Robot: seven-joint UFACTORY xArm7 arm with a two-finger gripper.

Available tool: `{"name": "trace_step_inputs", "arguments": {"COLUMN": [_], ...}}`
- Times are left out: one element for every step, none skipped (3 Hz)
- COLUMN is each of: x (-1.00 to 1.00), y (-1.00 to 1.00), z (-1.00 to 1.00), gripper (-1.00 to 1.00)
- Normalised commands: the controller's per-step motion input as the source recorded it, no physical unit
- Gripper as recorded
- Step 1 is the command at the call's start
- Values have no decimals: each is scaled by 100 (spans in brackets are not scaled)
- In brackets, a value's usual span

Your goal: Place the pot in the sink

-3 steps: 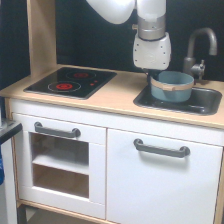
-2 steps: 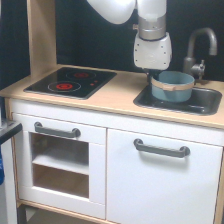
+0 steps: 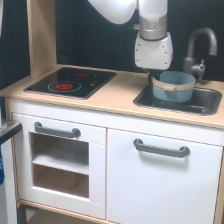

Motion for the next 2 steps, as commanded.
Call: {"name": "trace_step_inputs", "arguments": {"x": [0,-1], "y": [-8,-7], "z": [10,40], "gripper": [97,100]}}
